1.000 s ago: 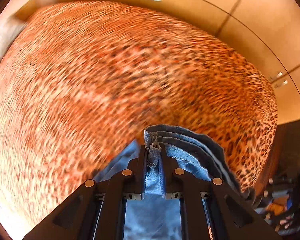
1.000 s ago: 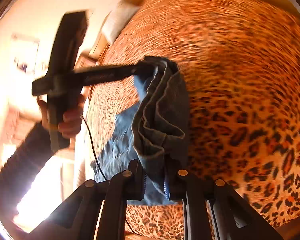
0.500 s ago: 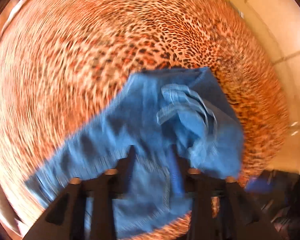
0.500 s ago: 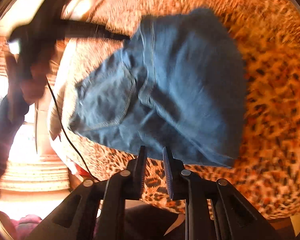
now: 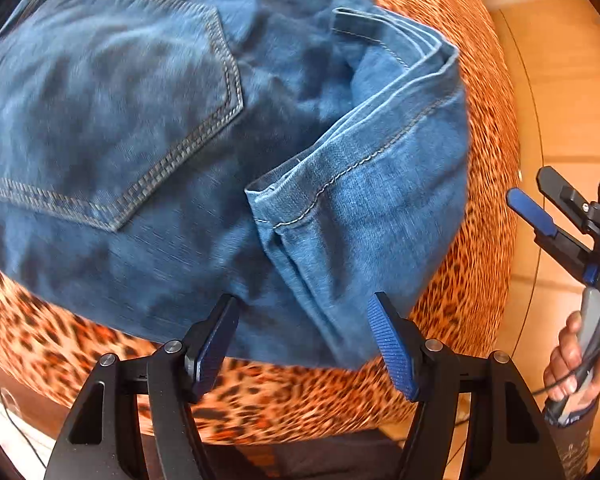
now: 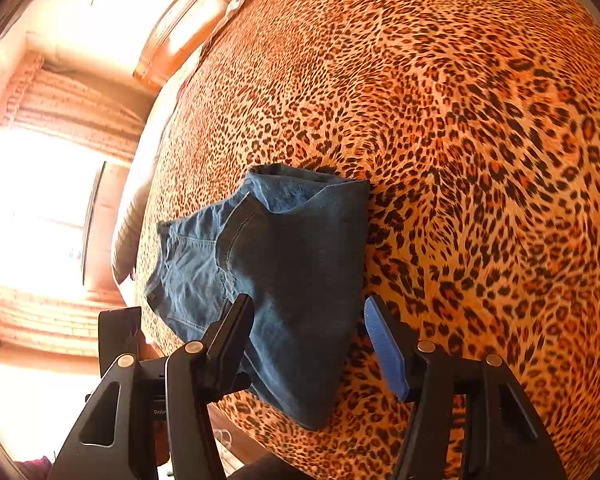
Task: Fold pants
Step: 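Grasp the folded leg hem with the left gripper and fold it over the seat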
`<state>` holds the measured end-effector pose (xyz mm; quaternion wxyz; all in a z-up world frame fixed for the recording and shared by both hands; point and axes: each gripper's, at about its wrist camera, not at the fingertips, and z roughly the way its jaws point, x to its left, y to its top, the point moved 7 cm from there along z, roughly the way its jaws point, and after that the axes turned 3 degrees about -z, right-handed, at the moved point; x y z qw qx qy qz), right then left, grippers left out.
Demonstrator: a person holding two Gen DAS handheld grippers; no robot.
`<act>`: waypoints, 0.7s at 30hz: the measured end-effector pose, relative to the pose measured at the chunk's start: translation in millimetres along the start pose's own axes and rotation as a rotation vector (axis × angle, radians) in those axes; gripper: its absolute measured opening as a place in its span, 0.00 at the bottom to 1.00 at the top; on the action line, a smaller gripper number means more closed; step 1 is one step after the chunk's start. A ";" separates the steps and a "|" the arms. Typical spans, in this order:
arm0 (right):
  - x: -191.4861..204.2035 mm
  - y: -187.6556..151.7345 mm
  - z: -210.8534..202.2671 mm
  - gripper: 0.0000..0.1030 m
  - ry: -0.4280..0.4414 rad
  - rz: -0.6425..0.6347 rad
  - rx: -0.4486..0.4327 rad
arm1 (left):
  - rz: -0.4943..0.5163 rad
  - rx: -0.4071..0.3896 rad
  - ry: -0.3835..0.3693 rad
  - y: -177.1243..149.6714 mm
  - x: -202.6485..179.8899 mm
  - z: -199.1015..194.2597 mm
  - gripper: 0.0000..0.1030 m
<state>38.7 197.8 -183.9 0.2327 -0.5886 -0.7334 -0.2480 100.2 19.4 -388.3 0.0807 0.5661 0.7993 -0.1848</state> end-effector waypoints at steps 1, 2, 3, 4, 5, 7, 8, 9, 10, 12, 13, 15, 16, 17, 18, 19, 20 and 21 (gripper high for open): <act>2.7 1.4 0.0 0.59 0.006 -0.009 0.013 | -0.017 -0.022 -0.005 -0.1 -2.7 2.3 0.65; 4.0 9.7 3.9 0.59 0.025 -0.015 0.029 | -0.033 -0.047 0.004 1.0 -4.1 4.5 0.65; 5.5 16.7 5.1 0.59 0.039 -0.022 0.039 | -0.054 -0.072 0.008 2.4 -4.2 6.2 0.65; 8.7 24.5 10.6 0.60 0.047 -0.037 0.055 | -0.079 -0.093 0.003 3.2 -2.8 8.0 0.65; 12.1 32.4 18.7 0.62 0.045 -0.060 0.077 | -0.109 -0.108 -0.006 2.4 0.3 9.8 0.65; 22.3 46.2 40.2 0.63 0.013 -0.117 0.124 | -0.193 -0.151 -0.050 -0.9 8.7 10.6 0.65; 27.5 51.4 49.9 0.63 0.004 -0.148 0.145 | -0.237 -0.173 -0.075 -3.3 12.5 9.2 0.65; 31.7 55.8 57.8 0.63 -0.020 -0.180 0.153 | -0.258 -0.185 -0.091 -8.0 17.4 8.6 0.65; 36.7 60.8 68.4 0.63 -0.039 -0.219 0.166 | -0.280 -0.195 -0.109 -11.6 19.9 8.5 0.65; 46.9 64.8 84.3 0.63 -0.020 -0.250 0.209 | -0.312 -0.211 -0.132 -19.6 25.1 9.2 0.65; 53.8 65.7 92.9 0.63 0.005 -0.256 0.236 | -0.323 -0.224 -0.140 -23.0 26.8 11.1 0.65; 66.9 65.9 103.4 0.63 0.047 -0.269 0.261 | -0.347 -0.248 -0.152 -32.1 32.3 12.1 0.65; 75.0 63.8 109.3 0.63 0.075 -0.280 0.284 | -0.363 -0.259 -0.156 -38.5 37.2 10.9 0.65; 81.2 60.3 115.4 0.63 0.080 -0.297 0.309 | -0.386 -0.271 -0.163 -40.9 39.7 12.0 0.65; 85.1 56.6 120.0 0.63 0.060 -0.325 0.326 | -0.404 -0.279 -0.159 -46.1 42.5 12.4 0.54; 87.0 54.3 122.9 0.59 0.022 -0.365 0.328 | -0.424 -0.288 -0.144 -46.9 44.5 11.8 0.39; 87.1 52.0 125.4 0.38 -0.038 -0.421 0.322 | -0.437 -0.280 -0.137 -48.5 46.6 14.6 0.02; 88.5 50.2 126.9 0.19 -0.094 -0.476 0.324 | -0.454 -0.251 -0.156 -49.3 46.4 18.3 0.02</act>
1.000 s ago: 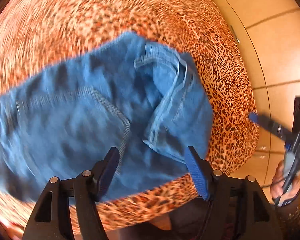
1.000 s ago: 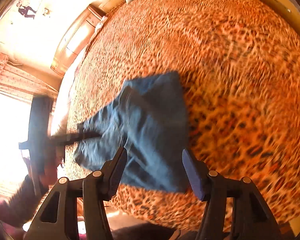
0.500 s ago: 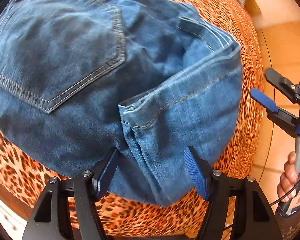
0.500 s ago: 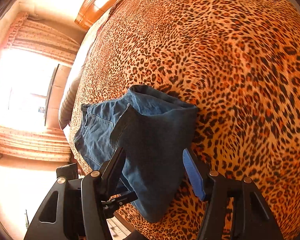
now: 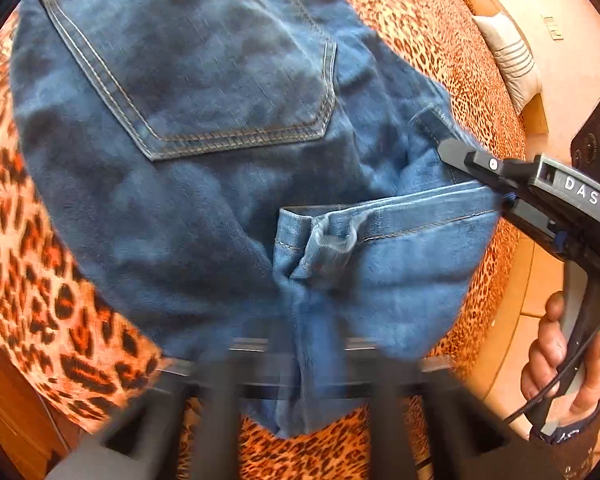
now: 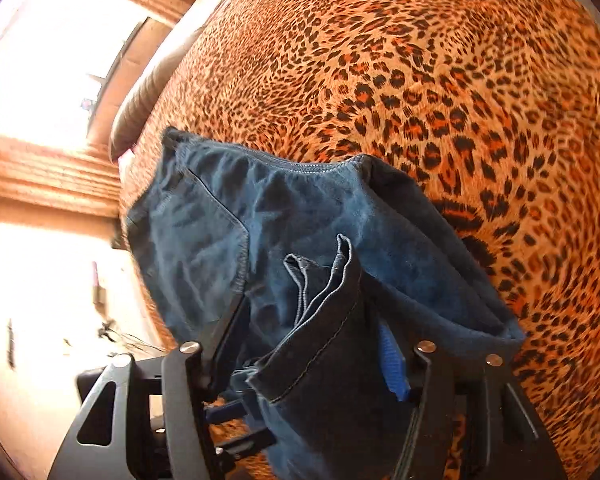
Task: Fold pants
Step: 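Grasp the folded leg hem with the left gripper and fold it over the seat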
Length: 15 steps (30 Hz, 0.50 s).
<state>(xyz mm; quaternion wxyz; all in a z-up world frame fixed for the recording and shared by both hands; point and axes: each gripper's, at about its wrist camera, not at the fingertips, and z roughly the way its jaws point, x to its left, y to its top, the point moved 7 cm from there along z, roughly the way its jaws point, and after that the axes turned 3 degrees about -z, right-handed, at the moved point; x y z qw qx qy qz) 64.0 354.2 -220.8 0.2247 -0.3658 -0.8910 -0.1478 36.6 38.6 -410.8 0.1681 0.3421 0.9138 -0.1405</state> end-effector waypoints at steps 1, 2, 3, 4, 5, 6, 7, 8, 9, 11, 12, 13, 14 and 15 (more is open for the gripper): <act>1.9 -0.8 -0.7 0.08 -0.021 -0.004 0.016 | -0.026 -0.002 0.000 -2.1 3.1 -4.2 0.02; 6.3 -0.6 -5.7 0.08 -0.009 0.008 0.005 | -0.032 -0.017 0.007 -5.7 6.8 -12.9 0.03; 15.5 0.5 -11.3 0.08 0.019 0.001 -0.007 | -0.023 -0.046 0.026 -8.1 10.5 -26.4 0.02; 25.4 1.6 -14.0 0.08 0.030 -0.021 -0.020 | -0.011 -0.085 0.057 -12.0 15.5 -41.8 0.02; 34.1 4.9 -13.3 0.10 0.017 -0.044 -0.026 | -0.005 -0.137 0.107 -15.6 26.5 -56.7 0.02; 45.3 5.0 -8.7 0.14 -0.017 -0.076 -0.022 | -0.019 -0.160 0.155 -17.0 36.3 -64.0 0.02; 54.4 4.8 2.6 0.18 -0.041 -0.100 -0.008 | -0.048 -0.165 0.179 -18.6 48.6 -66.1 0.02; 61.2 3.4 20.0 0.24 -0.034 -0.114 0.037 | -0.071 -0.148 0.181 -20.1 58.9 -62.8 0.03; 61.9 0.7 29.3 0.25 -0.019 -0.116 0.071 | -0.089 -0.133 0.187 -21.4 67.2 -59.7 0.03; 61.1 3.3 30.9 0.25 0.026 -0.086 0.092 | -0.130 -0.117 0.166 -17.1 80.1 -57.1 0.03; 58.6 6.9 21.2 0.25 0.081 -0.065 0.074 | -0.144 -0.116 0.157 -16.9 84.3 -57.3 0.03; 50.6 10.5 6.4 0.30 0.138 -0.049 0.044 | -0.154 -0.114 0.150 -18.7 82.8 -52.8 0.03; 39.8 12.8 -4.3 0.47 0.135 -0.045 0.023 | -0.161 -0.113 0.144 -21.6 86.4 -52.3 0.04; 31.5 15.0 -10.5 0.57 0.115 -0.050 0.011 | -0.165 -0.112 0.140 -20.5 87.9 -54.2 0.04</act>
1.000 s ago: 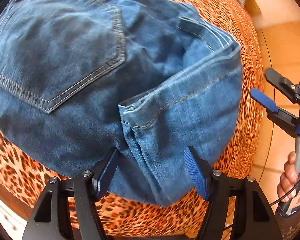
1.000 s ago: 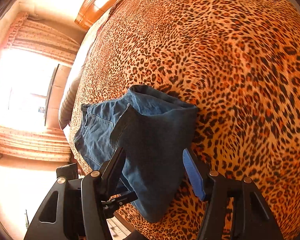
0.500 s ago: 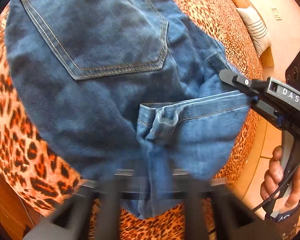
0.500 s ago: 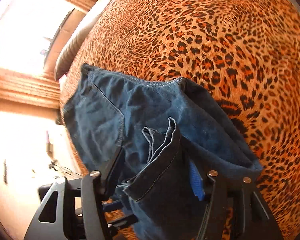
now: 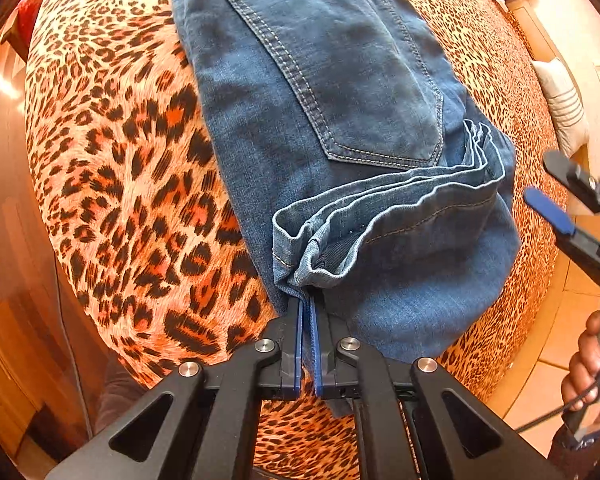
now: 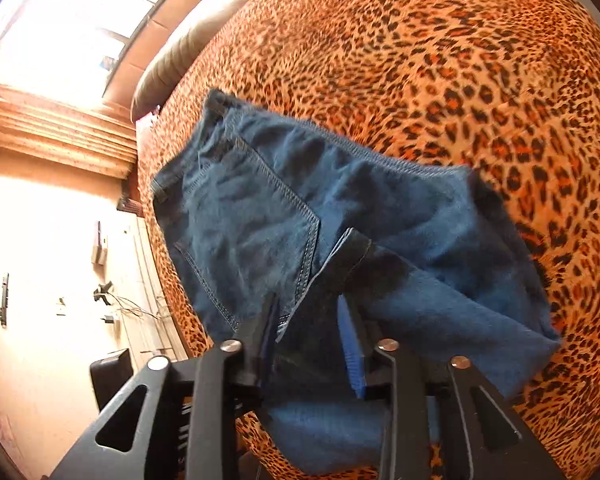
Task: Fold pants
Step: 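Grasp the folded leg hem with the left gripper and fold it over the seat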
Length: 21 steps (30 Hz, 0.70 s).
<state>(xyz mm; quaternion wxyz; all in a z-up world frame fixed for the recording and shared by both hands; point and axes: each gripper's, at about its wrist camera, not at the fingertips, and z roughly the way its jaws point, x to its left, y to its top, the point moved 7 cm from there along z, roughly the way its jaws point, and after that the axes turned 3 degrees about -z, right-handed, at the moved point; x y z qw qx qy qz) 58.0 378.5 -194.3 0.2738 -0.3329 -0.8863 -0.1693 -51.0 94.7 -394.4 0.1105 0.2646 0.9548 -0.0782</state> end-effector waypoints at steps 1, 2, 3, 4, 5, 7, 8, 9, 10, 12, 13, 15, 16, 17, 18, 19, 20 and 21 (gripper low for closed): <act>-11.6 -0.2 -7.8 0.65 -0.040 -0.025 -0.009 | -0.004 0.001 0.000 6.7 -5.3 -4.2 0.04; -21.1 -1.5 -11.2 0.65 -0.067 -0.053 -0.006 | -0.008 0.002 -0.001 9.9 -5.4 -5.5 0.04; -24.8 -4.5 -12.1 0.65 -0.072 -0.068 0.003 | -0.010 0.001 0.000 14.8 -5.7 -6.2 0.05; -30.9 -6.8 -9.2 0.65 -0.084 -0.090 0.014 | -0.014 0.001 0.003 24.9 -14.3 -2.9 0.05; -34.4 -9.1 -4.2 0.65 -0.097 -0.119 0.021 | -0.016 0.000 0.005 24.7 -11.7 -3.0 0.05; -34.0 -18.3 1.2 0.64 -0.147 -0.196 0.050 | -0.024 0.003 0.010 24.8 -16.6 -3.7 0.05; -34.5 -20.9 10.6 0.62 -0.196 -0.239 0.063 | -0.024 0.004 0.015 25.4 -25.5 -14.8 0.05; -36.9 -24.3 19.9 0.59 -0.249 -0.295 0.085 | -0.028 0.007 0.023 26.2 -35.9 -9.9 0.05; -40.3 -30.1 24.6 0.29 -0.314 -0.357 0.116 | -0.034 0.008 0.021 26.3 -39.5 -11.6 0.05; -43.2 -37.7 21.1 0.04 -0.330 -0.378 0.153 | -0.045 0.001 0.011 27.3 -45.0 -11.4 0.05; -42.4 -35.6 8.1 0.04 -0.309 -0.359 0.107 | -0.045 -0.003 0.004 29.4 -47.9 -9.8 0.05; -53.3 -28.8 -7.7 0.04 -0.286 -0.274 0.044 | -0.055 0.001 0.016 34.5 -51.6 -2.0 0.06; -68.2 -26.9 -4.2 0.04 -0.337 -0.244 0.056 | -0.062 0.011 0.022 36.7 -52.1 2.9 0.06; -78.5 -28.1 2.6 0.04 -0.372 -0.234 0.085 | -0.066 0.018 0.022 38.3 -52.5 3.8 0.06; -83.9 -29.9 6.3 0.04 -0.392 -0.230 0.107 | -0.067 0.027 0.010 38.6 -52.4 1.0 0.06; -86.7 -31.9 6.1 0.05 -0.386 -0.221 0.117 | -0.066 0.025 -0.005 37.7 -51.1 -2.9 0.06; -86.5 -32.4 -0.3 0.08 -0.365 -0.203 0.097 | -0.061 0.019 -0.016 35.2 -48.5 -8.7 0.07; -86.1 -33.3 -9.4 0.12 -0.332 -0.179 0.071 | -0.054 0.016 -0.025 30.6 -45.5 -15.2 0.07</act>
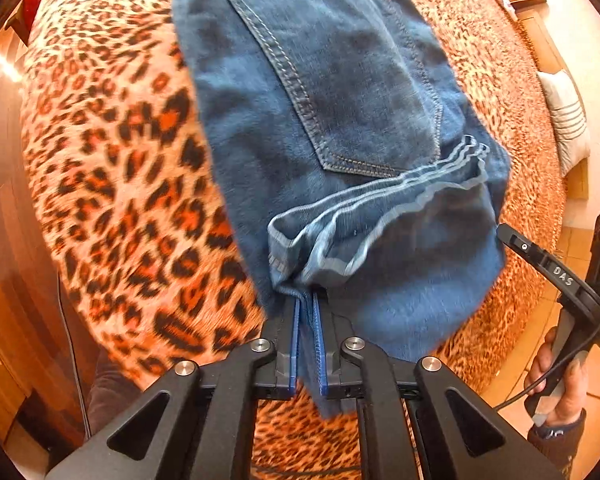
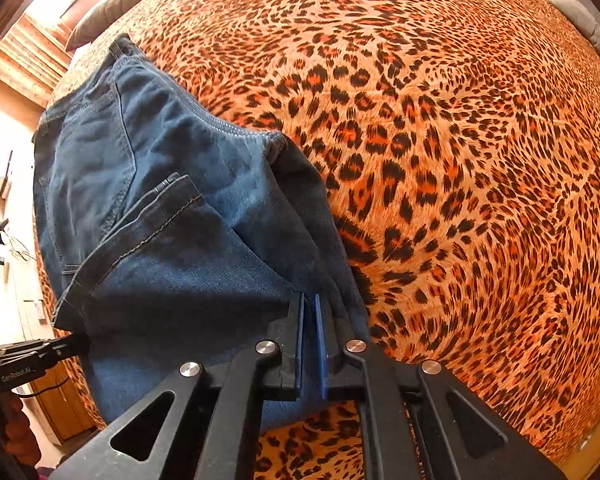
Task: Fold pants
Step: 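Grasp the folded leg hem with the left gripper and fold it over the seat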
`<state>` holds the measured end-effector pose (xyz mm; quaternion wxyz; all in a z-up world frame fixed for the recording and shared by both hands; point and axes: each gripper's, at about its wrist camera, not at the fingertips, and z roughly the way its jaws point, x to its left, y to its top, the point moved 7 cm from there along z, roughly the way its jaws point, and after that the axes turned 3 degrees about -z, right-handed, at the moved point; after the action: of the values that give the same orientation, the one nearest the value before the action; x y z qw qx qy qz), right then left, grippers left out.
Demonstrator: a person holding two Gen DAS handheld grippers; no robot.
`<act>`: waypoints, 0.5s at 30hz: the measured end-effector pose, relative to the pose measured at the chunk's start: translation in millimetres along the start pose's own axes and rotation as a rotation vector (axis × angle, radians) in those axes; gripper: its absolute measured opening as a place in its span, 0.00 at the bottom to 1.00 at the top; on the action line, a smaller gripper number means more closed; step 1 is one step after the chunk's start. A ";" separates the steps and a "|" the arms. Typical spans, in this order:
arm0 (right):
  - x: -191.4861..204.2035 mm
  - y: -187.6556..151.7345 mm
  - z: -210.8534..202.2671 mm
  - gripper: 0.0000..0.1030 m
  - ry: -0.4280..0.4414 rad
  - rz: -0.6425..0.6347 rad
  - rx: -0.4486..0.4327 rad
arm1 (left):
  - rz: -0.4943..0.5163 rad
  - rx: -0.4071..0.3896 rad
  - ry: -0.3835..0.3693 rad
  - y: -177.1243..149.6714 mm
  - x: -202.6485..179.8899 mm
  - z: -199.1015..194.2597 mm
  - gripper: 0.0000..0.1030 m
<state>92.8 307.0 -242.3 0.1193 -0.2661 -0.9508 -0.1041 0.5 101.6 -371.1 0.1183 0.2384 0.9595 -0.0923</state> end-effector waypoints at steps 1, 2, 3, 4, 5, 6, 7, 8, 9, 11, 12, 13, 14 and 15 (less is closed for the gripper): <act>-4.2 -6.5 -10.7 0.31 0.046 0.031 -0.015 | 0.001 0.004 0.000 -5.6 3.0 -4.6 0.07; -9.6 -13.0 -18.6 0.53 0.057 0.054 -0.034 | -0.003 0.019 -0.010 -13.2 5.1 -6.8 0.07; -15.0 -18.7 -23.7 0.60 0.049 0.070 -0.053 | -0.007 0.047 -0.034 -21.6 4.8 -5.0 0.07; -23.2 -27.5 -27.7 0.65 0.020 0.091 -0.066 | -0.011 0.084 -0.053 -30.1 2.2 0.0 0.07; -27.2 -34.1 -27.8 0.65 -0.002 0.111 -0.062 | -0.010 0.110 -0.071 -36.0 -2.2 5.5 0.07; -34.1 -42.4 -25.7 0.65 0.004 0.150 -0.066 | 0.006 0.129 -0.086 -40.2 -9.5 13.4 0.07; -38.5 -44.7 -22.2 0.65 0.016 0.180 -0.072 | 0.032 0.136 -0.073 -41.6 -16.5 22.9 0.07; -43.6 -47.8 -19.1 0.59 0.017 0.206 -0.072 | 0.057 0.132 -0.053 -41.0 -21.9 32.2 0.07; -42.8 -50.6 -16.4 0.44 0.027 0.226 -0.062 | 0.083 0.120 -0.021 -39.2 -26.6 41.4 0.07; -43.4 -52.0 -20.3 0.05 0.040 0.263 -0.099 | 0.117 0.103 0.027 -36.9 -31.2 52.2 0.07; -45.1 -51.5 -19.5 0.05 0.025 0.275 -0.108 | 0.140 0.092 0.040 -35.7 -34.1 51.7 0.07; -47.9 -54.8 -13.7 0.05 0.006 0.275 -0.080 | 0.155 0.098 0.040 -35.3 -35.4 50.0 0.07; -50.2 -58.4 -8.2 0.06 -0.014 0.263 -0.046 | 0.163 0.111 0.029 -35.8 -35.6 45.8 0.07; -52.6 -61.6 -11.1 0.06 -0.016 0.257 -0.041 | 0.155 0.121 0.006 -36.2 -33.9 37.9 0.07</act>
<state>105.7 227.3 -254.8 0.1188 -0.3888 -0.9076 -0.1053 19.2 46.4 -393.7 0.1076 0.3188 0.9312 -0.1400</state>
